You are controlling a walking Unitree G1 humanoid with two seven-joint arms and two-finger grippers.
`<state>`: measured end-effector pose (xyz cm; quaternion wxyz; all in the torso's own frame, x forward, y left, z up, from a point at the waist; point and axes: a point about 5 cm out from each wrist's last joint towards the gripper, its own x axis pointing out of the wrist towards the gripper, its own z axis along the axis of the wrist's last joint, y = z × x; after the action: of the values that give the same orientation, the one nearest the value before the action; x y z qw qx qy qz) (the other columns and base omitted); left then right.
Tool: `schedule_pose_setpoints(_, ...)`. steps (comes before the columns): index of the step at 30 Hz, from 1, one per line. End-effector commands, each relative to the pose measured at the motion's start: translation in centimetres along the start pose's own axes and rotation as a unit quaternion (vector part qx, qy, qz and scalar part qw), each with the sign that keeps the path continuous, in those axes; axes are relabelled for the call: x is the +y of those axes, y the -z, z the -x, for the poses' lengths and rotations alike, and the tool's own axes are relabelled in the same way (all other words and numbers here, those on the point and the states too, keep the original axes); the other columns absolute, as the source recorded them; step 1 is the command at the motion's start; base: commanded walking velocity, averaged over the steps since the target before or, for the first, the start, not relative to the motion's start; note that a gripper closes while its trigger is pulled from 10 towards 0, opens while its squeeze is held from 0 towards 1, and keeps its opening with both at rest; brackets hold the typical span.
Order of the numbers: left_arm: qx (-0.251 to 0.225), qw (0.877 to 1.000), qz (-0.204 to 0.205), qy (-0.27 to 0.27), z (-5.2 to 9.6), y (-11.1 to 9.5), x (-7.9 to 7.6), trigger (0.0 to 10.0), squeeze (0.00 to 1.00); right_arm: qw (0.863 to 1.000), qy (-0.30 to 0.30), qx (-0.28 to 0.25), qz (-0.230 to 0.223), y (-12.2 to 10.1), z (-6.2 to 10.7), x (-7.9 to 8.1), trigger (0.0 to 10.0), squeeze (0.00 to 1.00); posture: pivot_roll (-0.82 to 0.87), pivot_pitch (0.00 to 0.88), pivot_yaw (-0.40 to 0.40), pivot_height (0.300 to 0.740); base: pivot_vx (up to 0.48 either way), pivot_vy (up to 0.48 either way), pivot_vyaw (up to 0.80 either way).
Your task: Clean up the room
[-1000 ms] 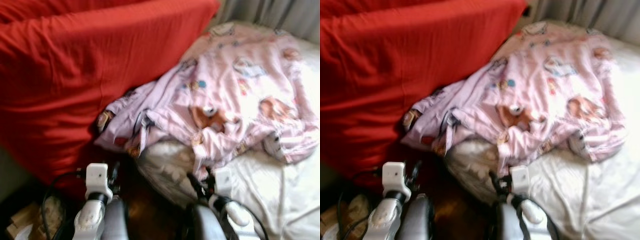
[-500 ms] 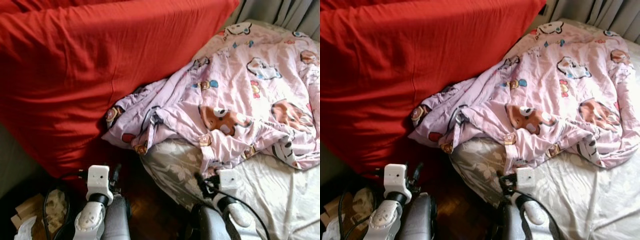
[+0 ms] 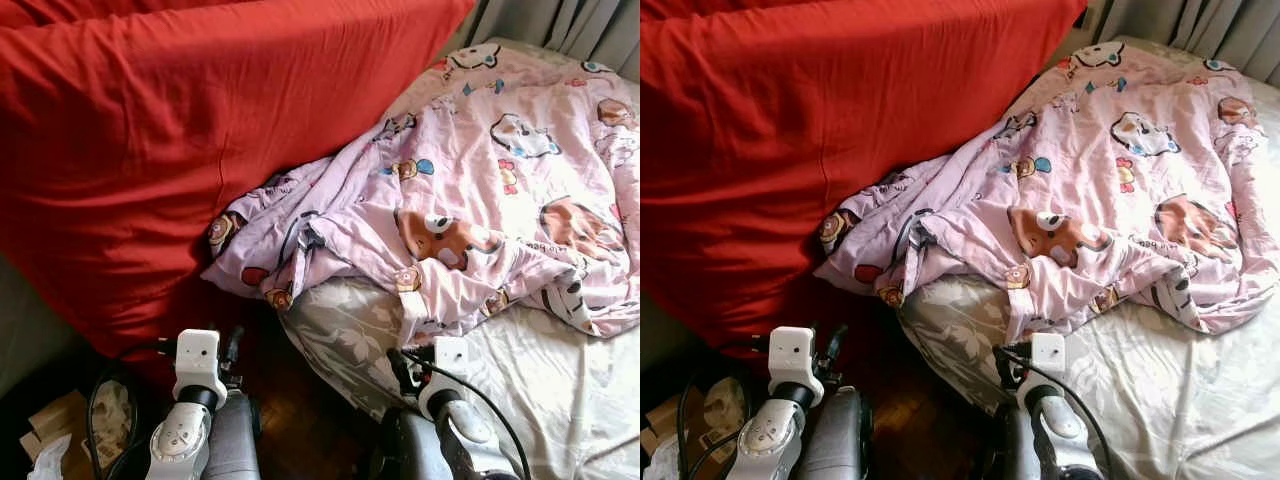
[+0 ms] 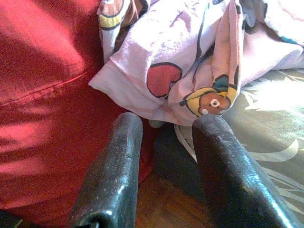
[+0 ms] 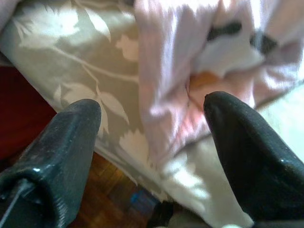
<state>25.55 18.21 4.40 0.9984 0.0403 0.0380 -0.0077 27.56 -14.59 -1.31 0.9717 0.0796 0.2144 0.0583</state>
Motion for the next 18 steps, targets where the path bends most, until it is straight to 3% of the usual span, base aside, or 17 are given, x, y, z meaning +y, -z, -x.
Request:
schedule_pose_setpoints(1, 0.011, 1.000, -0.003, 0.007, 0.43, 0.38, -0.09, 10.0, 0.00, 1.000, 0.005, 0.012, 0.005, 0.41, 0.08, -0.10, 10.0, 0.00, 0.14, 0.223, -0.060, 0.607, 0.296, 0.000, 0.00)
schedule_pose_setpoints(11, 0.012, 1.000, -0.003, 0.010, 0.60, 0.46, -0.26, 10.0, 0.00, 0.999, 0.001, 0.014, 0.029, 0.30, -0.06, 0.08, 10.0, 0.00, 0.13, 0.239, -0.059, 0.607, 0.307, 0.000, 0.00)
schedule_pose_setpoints(18, 0.013, 1.000, -0.004, 0.013, 0.74, 0.49, -0.33, 10.0, 0.00, 0.998, 0.009, 0.034, 0.044, 0.73, -0.17, 0.51, 10.0, 0.00, 0.13, 0.248, -0.056, 0.607, 0.000, 0.000, 0.00)
